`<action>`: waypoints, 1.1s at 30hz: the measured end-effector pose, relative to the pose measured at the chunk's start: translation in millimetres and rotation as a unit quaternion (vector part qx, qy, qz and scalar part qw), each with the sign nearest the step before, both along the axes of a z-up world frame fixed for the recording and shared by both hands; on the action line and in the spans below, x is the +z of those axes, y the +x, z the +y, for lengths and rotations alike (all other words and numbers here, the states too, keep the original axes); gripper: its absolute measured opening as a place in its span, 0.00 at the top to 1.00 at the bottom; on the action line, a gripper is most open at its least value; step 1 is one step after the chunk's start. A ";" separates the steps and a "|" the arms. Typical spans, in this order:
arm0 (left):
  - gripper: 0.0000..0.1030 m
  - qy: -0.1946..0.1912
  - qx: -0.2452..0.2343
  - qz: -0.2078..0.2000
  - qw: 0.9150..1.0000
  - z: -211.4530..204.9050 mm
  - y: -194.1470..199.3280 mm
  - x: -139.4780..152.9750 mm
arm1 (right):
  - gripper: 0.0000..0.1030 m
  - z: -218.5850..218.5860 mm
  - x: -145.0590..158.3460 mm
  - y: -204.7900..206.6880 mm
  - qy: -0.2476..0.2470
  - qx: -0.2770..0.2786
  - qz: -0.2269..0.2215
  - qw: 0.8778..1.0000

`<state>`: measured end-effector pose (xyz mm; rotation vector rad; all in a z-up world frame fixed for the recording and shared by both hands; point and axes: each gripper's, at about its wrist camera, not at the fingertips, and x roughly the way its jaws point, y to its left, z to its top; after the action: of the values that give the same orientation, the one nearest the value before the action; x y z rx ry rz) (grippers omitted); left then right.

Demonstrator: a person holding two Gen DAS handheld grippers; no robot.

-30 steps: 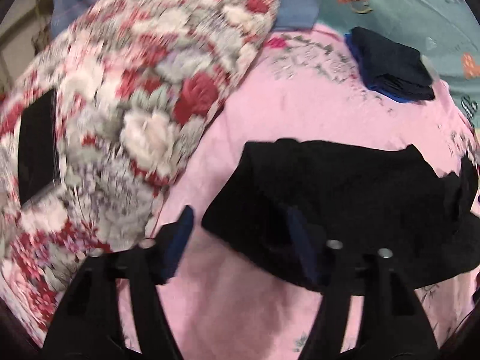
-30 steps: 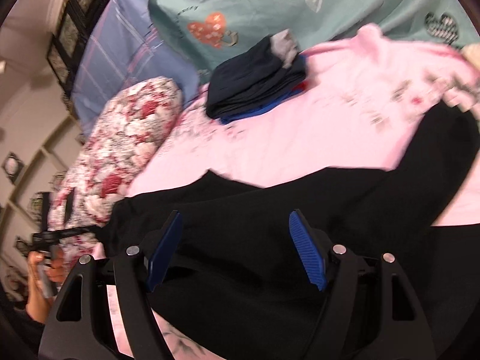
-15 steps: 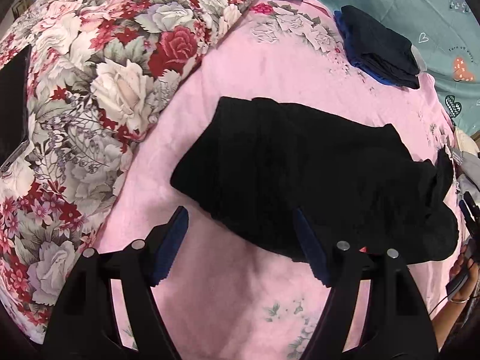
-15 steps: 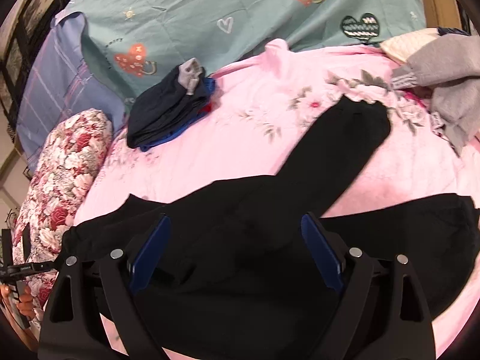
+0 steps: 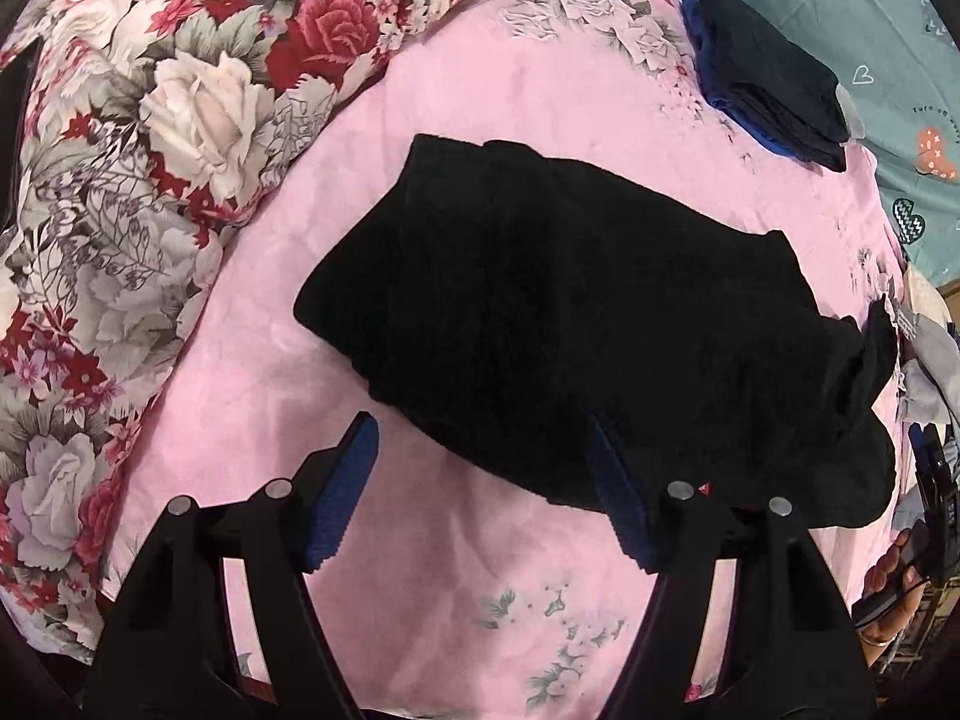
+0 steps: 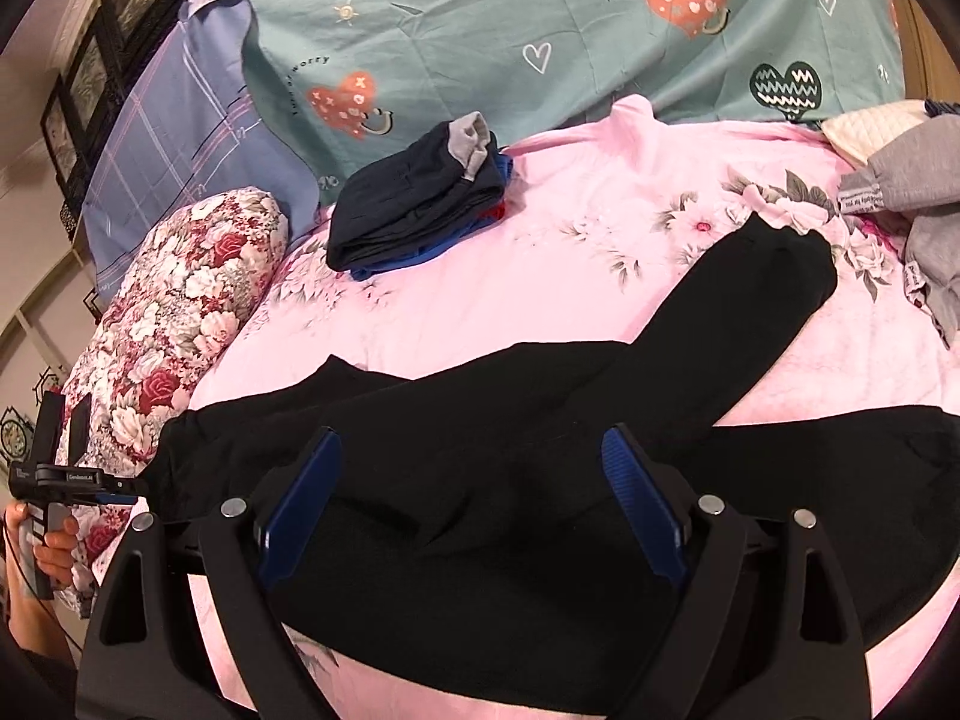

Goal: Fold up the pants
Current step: 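Open both grippers and withdraw from the folded pants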

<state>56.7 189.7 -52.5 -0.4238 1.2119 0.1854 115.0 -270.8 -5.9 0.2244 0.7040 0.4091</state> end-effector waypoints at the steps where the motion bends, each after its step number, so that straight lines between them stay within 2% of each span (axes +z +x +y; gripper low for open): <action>1: 0.32 0.001 0.002 0.002 1.000 0.1 -0.3 -2.0 | 0.14 0.5 0.0 -0.9 0.002 0.002 -0.002 1.000; 2: 0.38 -0.004 0.003 0.007 1.000 -0.6 0.8 -6.3 | 0.14 1.5 0.1 -2.2 0.004 0.003 -0.003 1.000; 3: 0.48 -0.011 0.001 0.012 1.000 -0.8 1.6 -9.2 | 0.14 2.3 -0.2 -2.7 0.007 0.004 -0.003 1.000; 5: 0.58 -0.025 -0.005 0.017 1.000 -1.8 5.5 -14.4 | 0.14 4.4 -1.2 -4.0 0.010 0.006 -0.003 1.000; 12: 0.58 -0.037 0.013 0.011 0.999 5.9 17.4 -19.1 | 0.14 9.6 -4.2 -10.9 0.003 0.011 -0.001 1.000; 17: 0.57 -0.044 0.048 -0.012 0.998 18.7 24.3 -19.6 | 0.14 11.0 -5.6 -14.2 -0.006 0.010 -0.003 1.000; 18: 0.62 -0.043 0.055 -0.011 0.997 19.2 26.3 -22.3 | 0.14 11.6 -6.1 -14.3 -0.005 0.010 -0.003 1.000; 20: 0.87 -0.027 0.059 -0.018 0.998 16.3 27.1 -23.0 | 0.14 13.2 -6.9 -13.8 -0.003 0.008 -0.001 1.000; 25: 0.88 0.037 0.035 -0.049 0.997 13.2 19.0 -0.1 | 0.14 20.4 -4.9 -14.3 -0.010 0.014 -0.001 1.000; 27: 0.88 0.043 0.045 -0.056 0.997 28.0 13.0 9.6 | 0.14 22.7 -2.0 -14.9 -0.018 0.015 -0.004 1.000; 29: 0.88 0.030 0.047 -0.060 0.997 43.2 10.4 13.9 | 0.14 22.9 0.2 -14.9 -0.022 0.014 -0.005 1.000; 31: 0.87 0.029 0.042 -0.050 0.997 49.0 13.0 7.3 | 0.14 22.6 1.2 -14.0 -0.027 0.007 -0.004 1.000; 32: 0.84 0.035 0.039 -0.039 0.998 51.2 17.0 -3.4 | 0.14 22.5 0.7 -12.9 -0.032 0.002 0.001 0.999; 33: 0.76 0.045 0.039 -0.027 0.998 51.5 20.8 -14.1 | 0.14 21.7 -0.6 -11.8 -0.038 -0.005 0.006 0.999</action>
<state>77.5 241.3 -66.6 -0.3961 1.1296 0.2934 103.2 -249.1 -6.5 0.1593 0.7291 0.3712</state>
